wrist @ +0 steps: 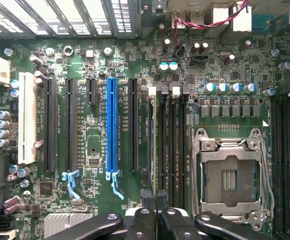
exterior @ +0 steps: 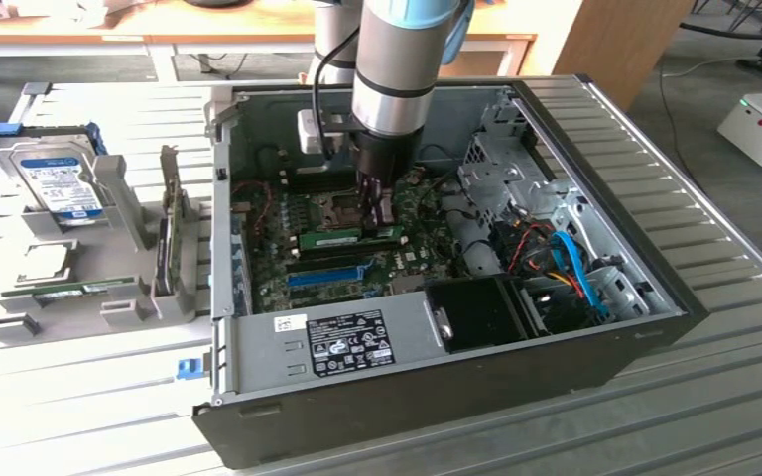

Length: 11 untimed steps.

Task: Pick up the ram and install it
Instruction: 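Insert the ram into the slot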

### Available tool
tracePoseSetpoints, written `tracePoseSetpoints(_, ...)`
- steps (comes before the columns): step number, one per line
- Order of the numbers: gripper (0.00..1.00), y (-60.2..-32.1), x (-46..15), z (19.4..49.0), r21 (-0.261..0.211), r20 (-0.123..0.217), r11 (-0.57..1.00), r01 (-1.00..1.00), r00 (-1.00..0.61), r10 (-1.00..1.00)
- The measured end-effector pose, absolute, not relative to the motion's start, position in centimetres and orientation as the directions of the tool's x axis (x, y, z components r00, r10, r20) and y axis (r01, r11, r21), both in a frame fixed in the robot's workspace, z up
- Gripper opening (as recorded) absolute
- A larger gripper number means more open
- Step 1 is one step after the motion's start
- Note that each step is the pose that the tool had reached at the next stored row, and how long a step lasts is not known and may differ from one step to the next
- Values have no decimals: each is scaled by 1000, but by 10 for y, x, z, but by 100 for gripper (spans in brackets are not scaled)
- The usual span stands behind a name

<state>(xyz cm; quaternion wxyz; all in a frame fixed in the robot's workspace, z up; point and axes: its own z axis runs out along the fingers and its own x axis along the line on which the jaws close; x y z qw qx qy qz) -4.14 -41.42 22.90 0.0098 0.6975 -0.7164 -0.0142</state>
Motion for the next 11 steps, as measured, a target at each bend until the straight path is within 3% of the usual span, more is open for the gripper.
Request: tracePoseSetpoints(11,12,-414,-41,228,34,-6,27,-999,-27,-1000)
